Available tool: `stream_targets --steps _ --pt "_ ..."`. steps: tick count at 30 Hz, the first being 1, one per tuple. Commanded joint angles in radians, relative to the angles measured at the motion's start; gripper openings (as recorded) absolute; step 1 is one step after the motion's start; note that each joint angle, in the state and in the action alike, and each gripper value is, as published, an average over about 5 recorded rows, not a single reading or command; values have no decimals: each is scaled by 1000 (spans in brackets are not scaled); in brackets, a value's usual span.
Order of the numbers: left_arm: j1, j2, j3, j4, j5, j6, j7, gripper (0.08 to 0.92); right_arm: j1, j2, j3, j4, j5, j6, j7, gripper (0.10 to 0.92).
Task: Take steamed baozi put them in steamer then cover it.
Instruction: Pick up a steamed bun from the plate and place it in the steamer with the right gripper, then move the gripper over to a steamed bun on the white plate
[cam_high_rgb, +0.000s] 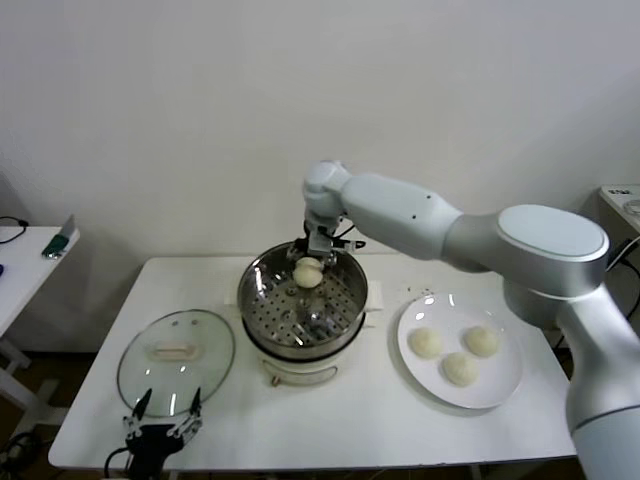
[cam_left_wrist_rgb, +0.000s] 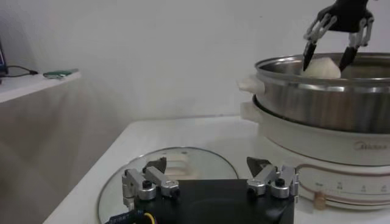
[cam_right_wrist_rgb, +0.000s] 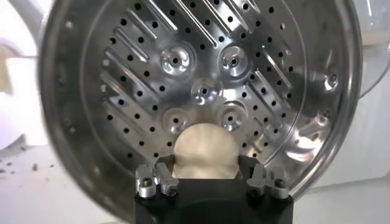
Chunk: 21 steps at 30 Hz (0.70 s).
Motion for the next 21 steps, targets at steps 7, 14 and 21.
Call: stream_targets --steps 7,14,21 --pt "-1 0 1 -5 2 3 0 823 -8 25 43 -78 36 66 63 777" --pt "3 -4 4 -13 7 6 2 823 232 -118 -137 61 477 6 -62 822" --pt "6 -5 4 -16 9 7 2 823 482 -398 -529 258 958 -318 -149 823"
